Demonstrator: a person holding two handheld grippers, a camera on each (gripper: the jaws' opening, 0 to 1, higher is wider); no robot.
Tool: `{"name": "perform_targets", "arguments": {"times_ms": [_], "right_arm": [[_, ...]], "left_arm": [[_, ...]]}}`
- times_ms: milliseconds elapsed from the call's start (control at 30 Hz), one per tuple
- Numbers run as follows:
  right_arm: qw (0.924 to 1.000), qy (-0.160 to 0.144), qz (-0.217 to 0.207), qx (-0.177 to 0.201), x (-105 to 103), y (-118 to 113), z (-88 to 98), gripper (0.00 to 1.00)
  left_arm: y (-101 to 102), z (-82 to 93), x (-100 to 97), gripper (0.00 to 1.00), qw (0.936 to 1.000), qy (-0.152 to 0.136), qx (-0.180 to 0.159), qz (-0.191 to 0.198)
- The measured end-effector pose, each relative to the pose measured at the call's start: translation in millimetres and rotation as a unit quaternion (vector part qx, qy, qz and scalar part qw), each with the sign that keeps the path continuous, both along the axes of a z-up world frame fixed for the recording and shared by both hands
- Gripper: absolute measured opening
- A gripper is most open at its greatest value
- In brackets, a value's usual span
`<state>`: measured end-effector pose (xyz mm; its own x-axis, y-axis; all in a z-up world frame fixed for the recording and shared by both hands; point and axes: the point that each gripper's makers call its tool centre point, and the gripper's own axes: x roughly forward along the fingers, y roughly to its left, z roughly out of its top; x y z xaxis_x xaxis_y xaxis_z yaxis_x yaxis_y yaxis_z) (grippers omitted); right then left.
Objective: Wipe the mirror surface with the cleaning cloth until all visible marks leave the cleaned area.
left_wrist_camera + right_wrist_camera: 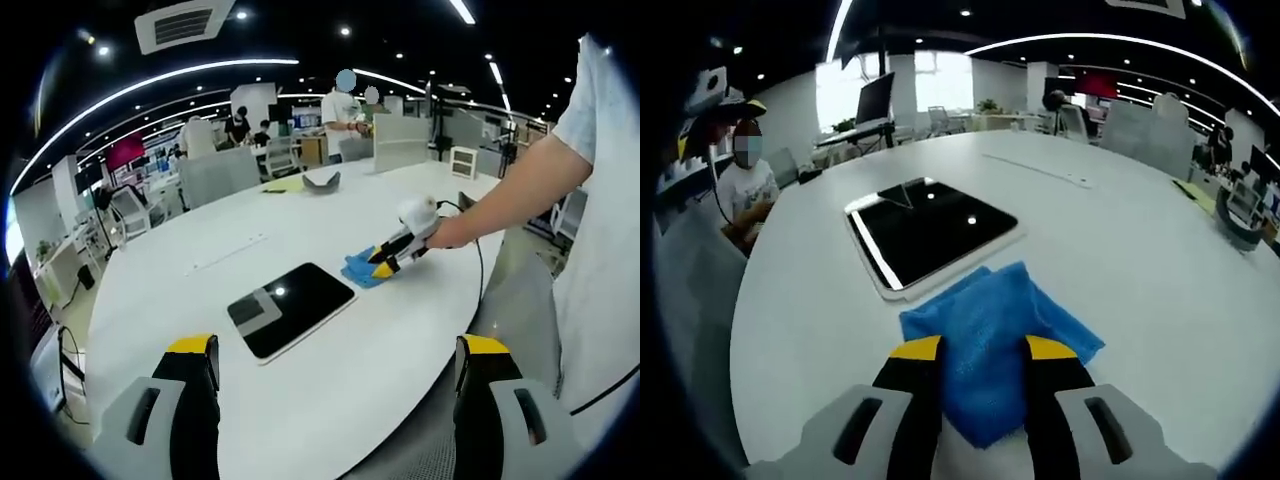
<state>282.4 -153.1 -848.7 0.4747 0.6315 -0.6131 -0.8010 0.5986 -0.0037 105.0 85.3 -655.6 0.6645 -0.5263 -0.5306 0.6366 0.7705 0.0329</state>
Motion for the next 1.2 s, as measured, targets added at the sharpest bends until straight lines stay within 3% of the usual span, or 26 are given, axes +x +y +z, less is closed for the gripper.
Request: {"name": "perform_targets", "arguments": {"times_ms": [33,200,367,433,600,733,833,867,1000,1200], "right_arm": [[0.9997,-0.016,-0.007,0.016,2.0,3.6,10.2,0.33],[0.9992,-0.029,-0.001,0.027,-12.2,14.8,41.3,0.33],[0.9980,-0.034,0.017,0.050,-38.9,35.8,78.1,0.38],[0.9961,-0.035,0.015,0.080,-51.3,46.1,99.9,0.40],[0.9946,-0.048,0.031,0.087,-79.4,64.8,138.5,0.45],[0.9930,-0.039,0.030,0.107,-100.5,80.7,164.0,0.52],[0.9932,-0.040,0.040,0.102,-113.7,89.7,170.2,0.59],[0.9935,-0.025,0.035,0.106,-118.6,92.5,171.5,0.62],[0.9921,-0.021,0.022,0.122,-128.4,99.2,180.8,0.75],[0.9936,-0.018,0.039,0.105,-143.3,111.5,173.6,0.86]], "left_arm": [[1.0,3.0,0.8,0.99,1.0000,-0.003,-0.006,-0.001],[8.6,8.6,8.8,0.99,0.9999,-0.008,-0.014,-0.002],[13.1,15.3,15.8,0.99,0.9995,-0.012,-0.026,-0.012],[15.8,19.2,18.7,0.99,0.9993,-0.019,-0.028,-0.017],[21.6,24.1,22.8,0.99,0.9988,-0.024,-0.034,-0.026],[23.4,26.2,22.5,0.99,0.9985,-0.021,-0.039,-0.033],[26.5,24.5,22.8,0.99,0.9986,-0.022,-0.035,-0.033],[28.8,23.4,23.0,0.99,0.9986,-0.021,-0.036,-0.033],[34.5,23.7,20.1,0.99,0.9987,-0.020,-0.036,-0.031],[41.0,18.9,17.9,0.99,0.9988,-0.009,-0.038,-0.028]]}}
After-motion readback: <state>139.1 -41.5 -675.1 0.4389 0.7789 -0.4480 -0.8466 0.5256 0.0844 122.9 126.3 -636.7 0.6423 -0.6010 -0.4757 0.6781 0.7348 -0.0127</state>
